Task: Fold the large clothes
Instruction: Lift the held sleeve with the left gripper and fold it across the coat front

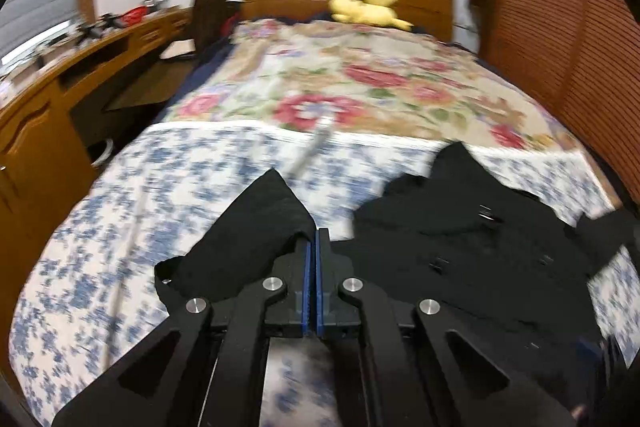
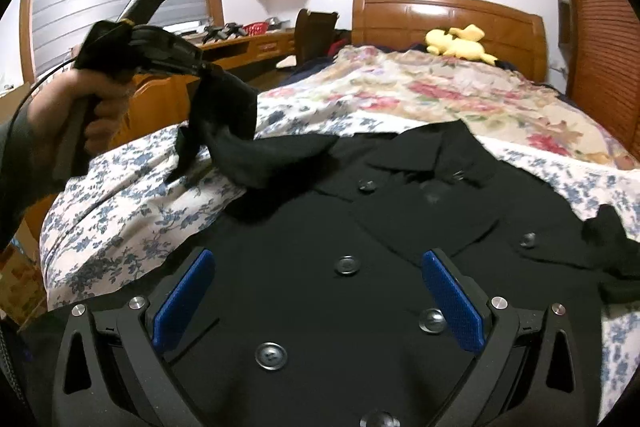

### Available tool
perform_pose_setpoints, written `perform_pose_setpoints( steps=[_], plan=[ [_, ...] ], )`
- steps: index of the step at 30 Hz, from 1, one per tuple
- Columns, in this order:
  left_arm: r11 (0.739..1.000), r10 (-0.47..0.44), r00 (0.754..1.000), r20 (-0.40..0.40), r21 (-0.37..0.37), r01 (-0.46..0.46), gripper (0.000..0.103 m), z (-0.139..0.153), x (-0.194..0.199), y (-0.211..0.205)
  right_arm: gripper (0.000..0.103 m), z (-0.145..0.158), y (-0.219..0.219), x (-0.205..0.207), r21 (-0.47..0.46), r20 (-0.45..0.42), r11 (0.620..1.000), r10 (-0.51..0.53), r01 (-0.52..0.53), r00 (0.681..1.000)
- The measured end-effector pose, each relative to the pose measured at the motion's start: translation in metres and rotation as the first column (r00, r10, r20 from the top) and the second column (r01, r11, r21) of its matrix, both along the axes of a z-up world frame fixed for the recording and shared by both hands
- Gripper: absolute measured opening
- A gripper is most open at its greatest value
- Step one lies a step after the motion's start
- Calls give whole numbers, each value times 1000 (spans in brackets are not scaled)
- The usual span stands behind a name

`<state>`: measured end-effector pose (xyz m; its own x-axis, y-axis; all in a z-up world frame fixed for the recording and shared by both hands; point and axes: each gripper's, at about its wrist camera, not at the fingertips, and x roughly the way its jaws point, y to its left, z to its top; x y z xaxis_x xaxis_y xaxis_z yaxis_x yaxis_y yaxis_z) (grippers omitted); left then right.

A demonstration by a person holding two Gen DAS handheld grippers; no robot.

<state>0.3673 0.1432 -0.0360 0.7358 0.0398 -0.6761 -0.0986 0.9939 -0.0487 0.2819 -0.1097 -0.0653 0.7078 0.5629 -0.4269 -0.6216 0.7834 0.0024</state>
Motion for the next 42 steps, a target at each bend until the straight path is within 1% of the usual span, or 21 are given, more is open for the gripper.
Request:
perform_pose_setpoints(
  steps=[4, 6, 9, 11, 12, 13, 14, 15, 16, 17, 18, 19, 21, 24, 29, 33, 36, 39, 42],
  plan=[
    [999, -46, 999, -5, 16, 46, 2, -2, -16, -32, 103, -4, -15, -5, -17, 23, 1000, -22, 22, 999],
    [997, -56, 998, -12, 44, 57, 2, -5, -23, -44, 103, -11, -21, -3, -35, 31, 999, -39, 40, 999],
    [994, -75, 997, -22, 75, 76, 2, -10, -31, -56, 103, -18, -26, 6, -22, -18, 999, -49, 49, 999],
    [993, -86, 995, -40, 77, 89, 6, -14, -35, -60, 103, -21, -26, 10, -25, -29, 998, -55, 54, 998],
    [993, -95, 995, -42, 60, 97, 15, -14, -39, -60, 103, -22, -26, 12, -28, -32, 998, -59, 58, 998],
    [994, -104, 994, -30, 37, 106, 31, -13, -44, -59, 103, -22, -26, 13, -27, -37, 998, -62, 61, 997],
    [994, -105, 994, -15, 28, 106, 40, -10, -47, -58, 103, -23, -25, 13, -24, -42, 998, -61, 60, 997],
    [995, -101, 995, 9, 26, 101, 52, -5, -53, -55, 103, -23, -25, 14, -23, -43, 998, -60, 59, 997],
    [995, -97, 995, 26, 27, 96, 61, -1, -57, -53, 103, -23, -24, 13, -25, -41, 998, -59, 58, 997],
    [995, -94, 995, 35, 27, 93, 66, 2, -59, -52, 103, -22, -22, 13, -27, -39, 998, -59, 58, 997],
    [996, -87, 995, 49, 32, 85, 73, 6, -63, -49, 103, -20, -24, 9, -30, -37, 998, -59, 58, 998],
    [996, -78, 995, 58, 41, 75, 75, 7, -64, -47, 103, -17, -27, 8, -33, -35, 998, -59, 58, 998],
    [996, -55, 996, 71, 73, 49, 75, 9, -64, -38, 103, -16, -26, 8, -38, -34, 998, -56, 55, 998],
    [996, -23, 998, 52, 85, 19, 75, 0, -59, -20, 103, -16, -29, 11, -46, -33, 998, -50, 49, 998],
    [995, 66, 998, 1, 77, -66, 75, -33, -44, 21, 103, -18, -29, 15, -55, -40, 998, -46, 44, 998],
    [986, 146, 989, -35, 83, -143, 75, -63, -34, 53, 103, -19, -26, 17, -70, -46, 997, -42, 39, 998],
    [983, 179, 981, -72, 57, -175, 75, -82, -28, 71, 103, -20, -26, 19, -74, -54, 996, -43, 39, 998],
    [980, 200, 974, -109, 48, -195, 75, -98, -23, 80, 103, -21, -26, 21, -76, -63, 996, -42, 37, 997],
    [978, 207, 964, -165, 9, -209, 75, -120, -17, 87, 103, -21, -27, 22, -77, -67, 996, -40, 35, 997]
  ],
)
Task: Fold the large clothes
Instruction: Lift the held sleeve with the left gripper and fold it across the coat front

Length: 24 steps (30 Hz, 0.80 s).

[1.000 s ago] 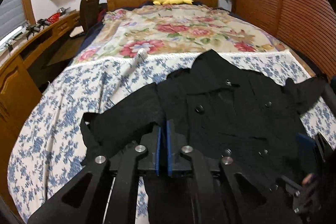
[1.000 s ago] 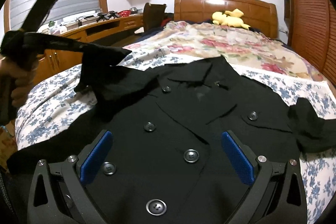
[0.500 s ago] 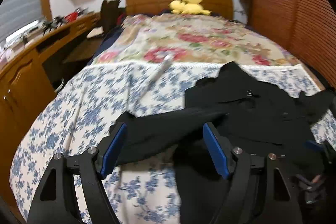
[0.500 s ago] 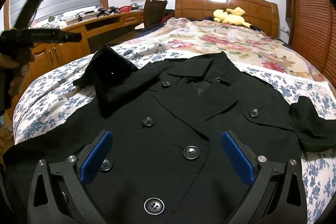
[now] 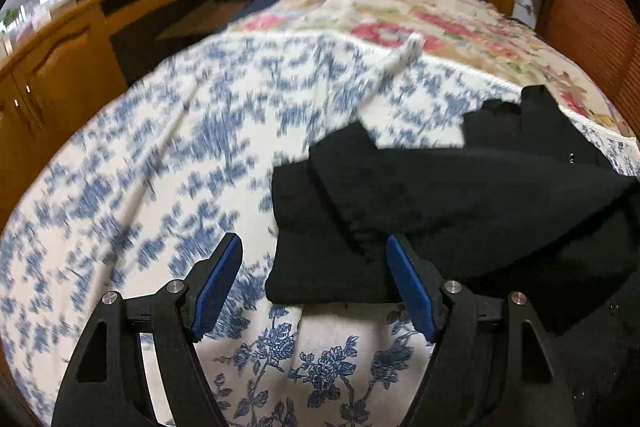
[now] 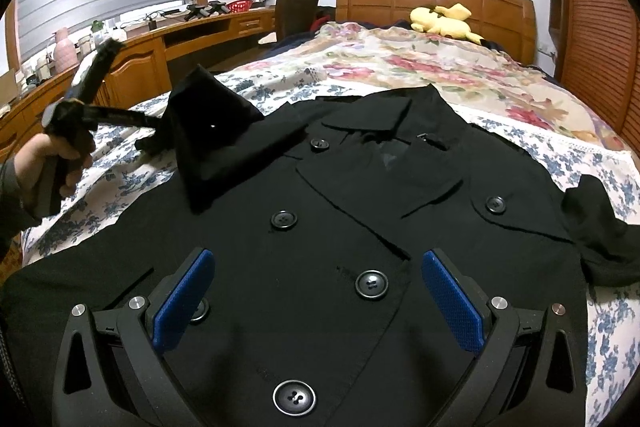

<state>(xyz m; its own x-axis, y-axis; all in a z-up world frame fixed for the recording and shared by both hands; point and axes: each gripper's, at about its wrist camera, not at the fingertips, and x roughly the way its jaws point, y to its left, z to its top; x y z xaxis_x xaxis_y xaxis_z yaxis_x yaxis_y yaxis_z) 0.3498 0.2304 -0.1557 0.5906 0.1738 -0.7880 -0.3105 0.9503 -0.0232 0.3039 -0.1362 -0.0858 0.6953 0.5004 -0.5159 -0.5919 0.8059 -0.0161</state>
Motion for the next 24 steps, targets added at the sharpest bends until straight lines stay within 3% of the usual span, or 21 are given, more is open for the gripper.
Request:
perform_pose_setpoints(
  steps=[9, 11, 13, 15, 18, 24],
  plan=[
    [999, 10, 996, -84, -43, -13, 73, -33, 10, -2, 103, 2, -4, -1, 7, -1, 1000, -2, 2, 1000],
    [999, -4, 997, -81, -54, -1, 57, -33, 12, -2, 103, 2, -2, -2, 7, 2, 1000, -3, 3, 1000],
    [999, -14, 996, -86, -45, 10, 33, -29, 14, -6, 103, 2, -2, -3, 6, 7, 1000, -5, 5, 1000],
    [1000, -24, 996, -90, 12, 25, 20, -21, 15, -12, 103, 3, -3, -4, 5, 12, 1000, -6, 6, 1000],
    [985, -19, 999, -49, 173, 27, 13, 6, 11, -29, 103, 5, -6, -9, 5, 24, 1000, -9, 9, 1000],
    [975, -83, 994, 72, 212, 66, 10, 69, 0, -64, 103, 13, -22, -24, 22, 54, 1000, -11, 10, 998]
  ],
)
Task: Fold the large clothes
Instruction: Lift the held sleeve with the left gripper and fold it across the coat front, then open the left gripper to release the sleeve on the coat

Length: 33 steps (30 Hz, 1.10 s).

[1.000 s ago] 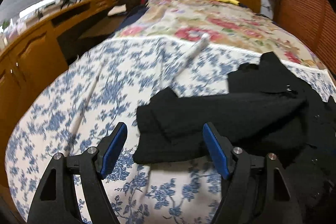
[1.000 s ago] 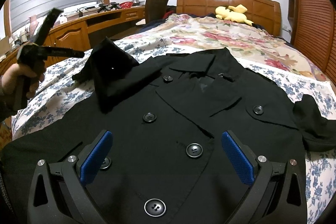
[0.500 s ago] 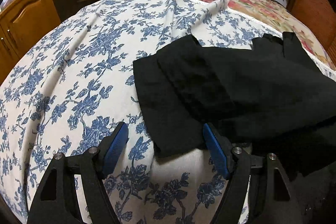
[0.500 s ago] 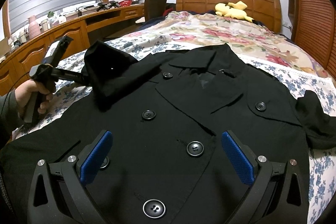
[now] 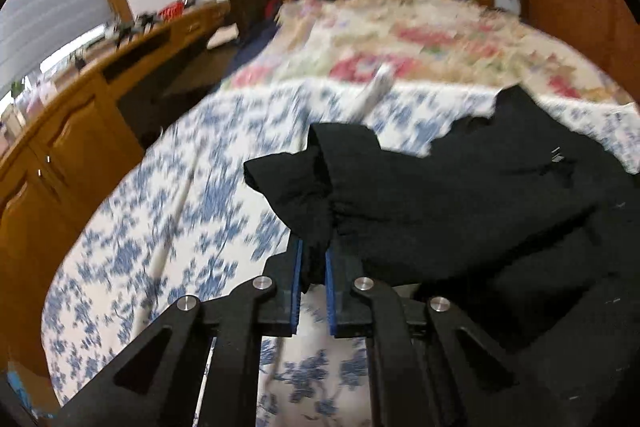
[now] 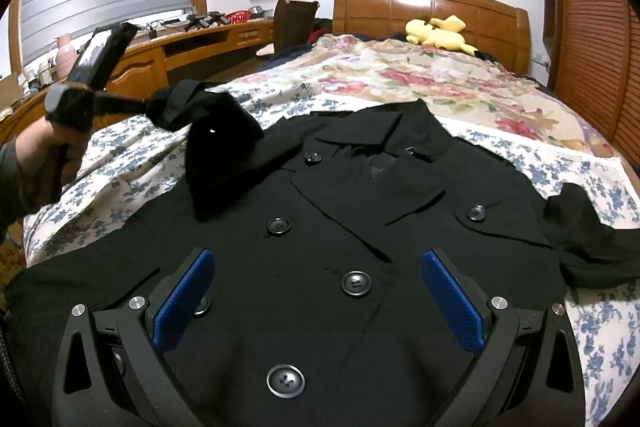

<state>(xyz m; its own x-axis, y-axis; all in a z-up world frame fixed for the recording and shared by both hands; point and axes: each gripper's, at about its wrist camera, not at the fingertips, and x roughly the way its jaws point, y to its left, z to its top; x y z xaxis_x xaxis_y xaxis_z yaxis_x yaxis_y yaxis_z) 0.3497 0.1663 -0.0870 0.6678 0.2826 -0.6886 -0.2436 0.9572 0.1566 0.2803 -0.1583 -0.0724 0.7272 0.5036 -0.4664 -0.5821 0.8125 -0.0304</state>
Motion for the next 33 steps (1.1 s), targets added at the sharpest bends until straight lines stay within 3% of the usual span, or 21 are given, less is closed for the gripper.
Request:
perform_pose_setpoints(
  steps=[9, 18, 22, 25, 28, 32, 33],
  plan=[
    [984, -180, 975, 131, 15, 179, 10, 65, -23, -93, 103, 11, -51, -23, 49, 32, 996, -74, 72, 997],
    [922, -384, 906, 179, 29, 386, 10, 89, -57, -192, 103, 10, -79, -42, 57, 44, 987, -153, 150, 987],
    [898, -438, 878, 192, 36, 439, 11, 94, -69, -218, 103, 11, -84, -44, 66, 41, 983, -175, 172, 984],
    [888, -455, 867, 205, 30, 459, 21, 93, -80, -227, 103, 12, -81, -44, 69, 39, 982, -179, 176, 983],
    [885, -454, 865, 215, -2, 465, 44, 86, -91, -228, 103, 11, -80, -46, 70, 35, 983, -174, 171, 984],
    [891, -431, 869, 242, -38, 452, 51, 74, -107, -221, 103, 10, -79, -47, 60, 33, 985, -164, 162, 986],
    [891, -426, 872, 242, -55, 451, 57, 69, -109, -217, 103, 10, -79, -48, 58, 31, 986, -159, 157, 987]
  ],
)
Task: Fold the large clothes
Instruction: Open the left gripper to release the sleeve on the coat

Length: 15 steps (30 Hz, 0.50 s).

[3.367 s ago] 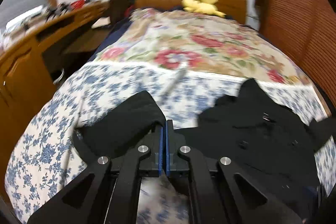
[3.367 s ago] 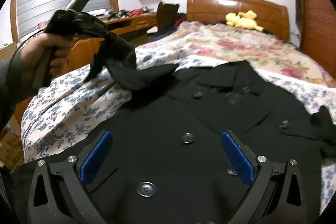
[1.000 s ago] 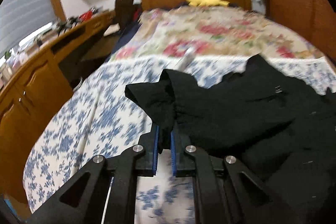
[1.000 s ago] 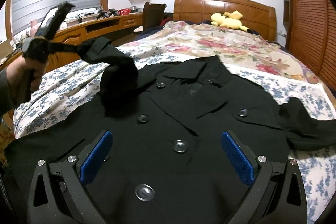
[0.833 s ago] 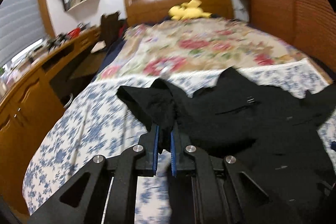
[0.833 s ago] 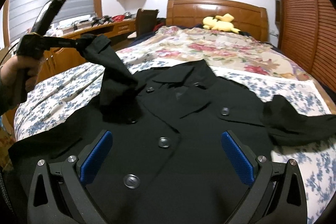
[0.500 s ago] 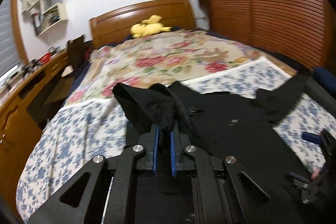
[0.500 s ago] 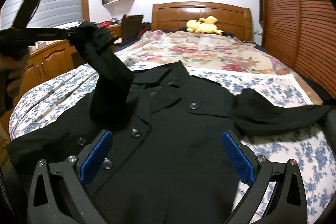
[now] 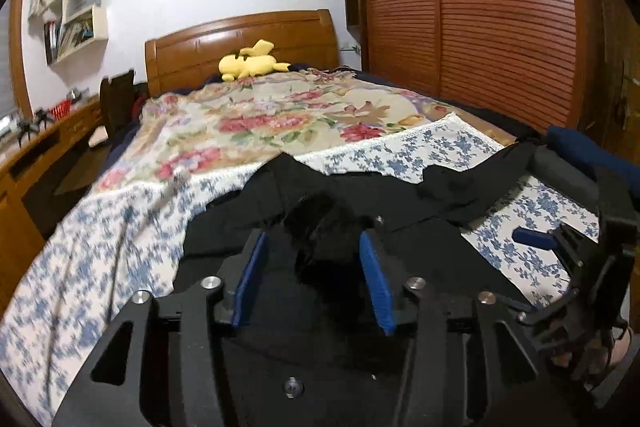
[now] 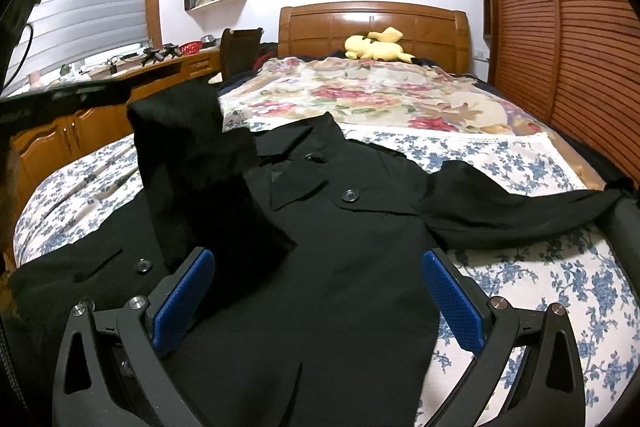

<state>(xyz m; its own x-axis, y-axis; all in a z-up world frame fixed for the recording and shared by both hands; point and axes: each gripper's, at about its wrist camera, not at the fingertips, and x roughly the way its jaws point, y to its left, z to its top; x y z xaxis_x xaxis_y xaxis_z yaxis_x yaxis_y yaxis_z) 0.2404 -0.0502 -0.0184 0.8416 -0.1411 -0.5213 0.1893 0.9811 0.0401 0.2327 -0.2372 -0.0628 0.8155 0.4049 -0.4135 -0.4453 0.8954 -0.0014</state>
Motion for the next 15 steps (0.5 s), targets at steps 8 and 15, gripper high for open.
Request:
perform_pose_setpoints(
  steps=[8, 15],
  plan=[
    [998, 48, 999, -22, -28, -49, 77, -40, -20, 32, 103, -1, 5, 3, -3, -21, 1000, 29, -29, 999],
    [993, 108, 994, -20, -49, -109, 77, -54, -37, 68, 101, -6, 29, 14, -22, -51, 994, 106, -107, 993]
  ],
)
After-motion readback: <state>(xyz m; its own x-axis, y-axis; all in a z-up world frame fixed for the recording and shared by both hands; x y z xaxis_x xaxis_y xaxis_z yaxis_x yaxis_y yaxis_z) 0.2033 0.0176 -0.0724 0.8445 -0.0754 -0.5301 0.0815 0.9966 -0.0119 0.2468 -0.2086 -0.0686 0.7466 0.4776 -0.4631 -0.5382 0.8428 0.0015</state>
